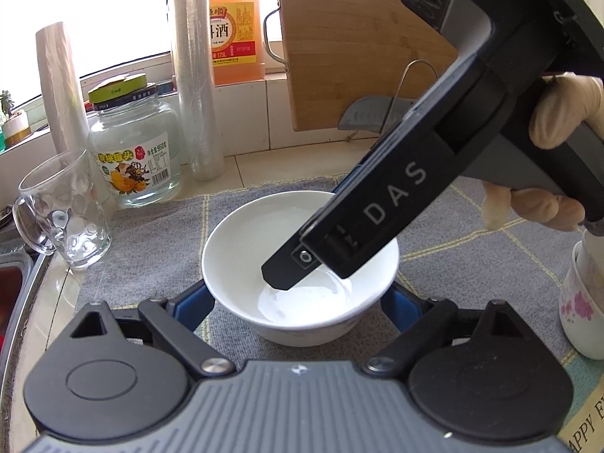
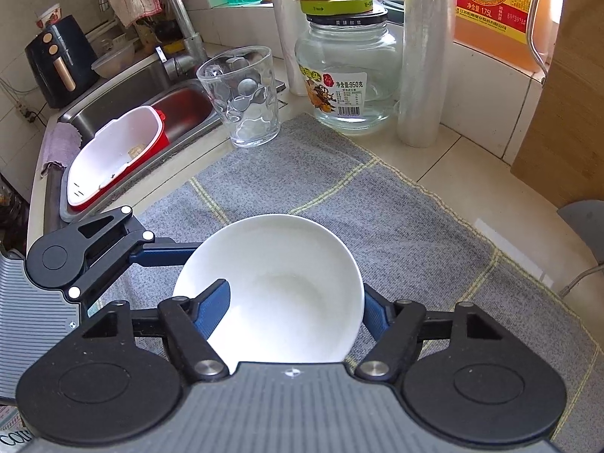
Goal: Organize plates and bowls
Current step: 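Lift the white bowl with the right tool and carry it toward the stacked bowls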
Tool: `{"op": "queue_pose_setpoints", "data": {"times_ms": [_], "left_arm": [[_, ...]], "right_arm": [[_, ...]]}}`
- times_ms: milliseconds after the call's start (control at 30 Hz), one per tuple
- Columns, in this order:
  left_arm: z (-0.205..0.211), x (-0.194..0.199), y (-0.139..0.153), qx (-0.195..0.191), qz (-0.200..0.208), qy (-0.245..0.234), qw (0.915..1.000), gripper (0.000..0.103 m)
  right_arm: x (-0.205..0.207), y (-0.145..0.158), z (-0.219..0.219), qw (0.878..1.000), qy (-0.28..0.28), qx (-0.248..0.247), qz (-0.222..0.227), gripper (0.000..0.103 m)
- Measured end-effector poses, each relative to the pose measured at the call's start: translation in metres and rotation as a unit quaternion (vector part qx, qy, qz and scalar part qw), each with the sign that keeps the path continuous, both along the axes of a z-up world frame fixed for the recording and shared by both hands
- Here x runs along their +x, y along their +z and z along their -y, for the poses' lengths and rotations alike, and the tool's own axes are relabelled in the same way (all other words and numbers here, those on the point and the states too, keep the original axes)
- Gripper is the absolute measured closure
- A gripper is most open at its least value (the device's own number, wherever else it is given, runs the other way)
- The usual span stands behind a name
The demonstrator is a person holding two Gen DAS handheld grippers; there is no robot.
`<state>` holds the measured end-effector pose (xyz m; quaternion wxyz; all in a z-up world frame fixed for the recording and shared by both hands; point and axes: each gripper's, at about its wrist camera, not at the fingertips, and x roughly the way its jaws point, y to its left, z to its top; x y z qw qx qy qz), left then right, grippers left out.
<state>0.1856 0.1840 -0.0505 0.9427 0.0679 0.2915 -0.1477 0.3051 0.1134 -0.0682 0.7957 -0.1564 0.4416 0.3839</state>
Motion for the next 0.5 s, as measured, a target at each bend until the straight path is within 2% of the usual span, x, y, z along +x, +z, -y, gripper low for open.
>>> {"op": "queue_pose_setpoints", "data": {"times_ms": [500], "left_arm": [[0.008, -0.013, 0.011, 0.010, -0.006, -0.016, 0.9998, 0.009]], "right_arm": [[-0.010, 0.012, 0.010, 1.000, -0.004, 0.009, -0.015, 0.025]]}}
